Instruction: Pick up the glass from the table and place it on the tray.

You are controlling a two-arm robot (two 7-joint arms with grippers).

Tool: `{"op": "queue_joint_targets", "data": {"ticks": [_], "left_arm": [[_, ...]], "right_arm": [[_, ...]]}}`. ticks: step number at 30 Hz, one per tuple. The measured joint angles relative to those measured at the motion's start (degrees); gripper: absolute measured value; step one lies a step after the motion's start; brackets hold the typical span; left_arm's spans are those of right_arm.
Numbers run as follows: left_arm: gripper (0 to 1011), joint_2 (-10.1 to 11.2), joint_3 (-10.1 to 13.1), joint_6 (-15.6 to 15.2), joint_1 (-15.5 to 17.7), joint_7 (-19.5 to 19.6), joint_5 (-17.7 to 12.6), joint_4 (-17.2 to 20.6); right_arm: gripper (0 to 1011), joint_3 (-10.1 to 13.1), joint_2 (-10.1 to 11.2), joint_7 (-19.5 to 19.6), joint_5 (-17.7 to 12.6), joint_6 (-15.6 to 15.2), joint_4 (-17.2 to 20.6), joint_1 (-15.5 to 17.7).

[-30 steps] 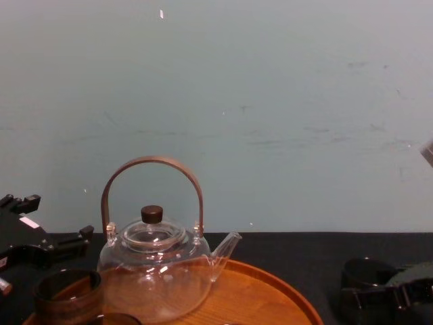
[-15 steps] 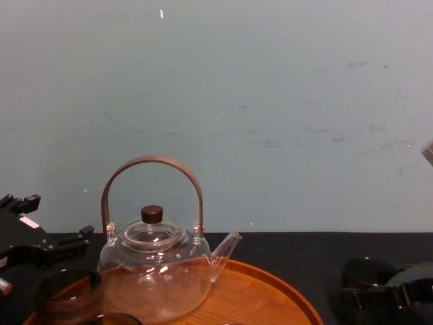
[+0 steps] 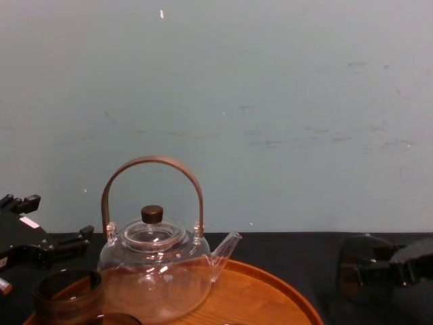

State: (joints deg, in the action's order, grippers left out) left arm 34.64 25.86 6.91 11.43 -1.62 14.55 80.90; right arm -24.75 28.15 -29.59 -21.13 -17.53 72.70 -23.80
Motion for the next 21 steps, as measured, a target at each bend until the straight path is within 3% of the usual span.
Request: {"op": "queue_joint_targets", "data": {"ticks": [10, 21], "left_arm": [[1001, 0.0, 0.0, 0.0, 0.0, 0.0, 0.0, 0.0], [1001, 0.0, 0.0, 0.0, 0.0, 0.0, 0.0, 0.0]], "right_arm": [[904, -1.4, 0.3, -2.3, -0.7, 1.3, 2.5, -1.6], [904, -5.0, -2.4, -4.4, -1.1, 2.9, 0.4, -5.1]]}}
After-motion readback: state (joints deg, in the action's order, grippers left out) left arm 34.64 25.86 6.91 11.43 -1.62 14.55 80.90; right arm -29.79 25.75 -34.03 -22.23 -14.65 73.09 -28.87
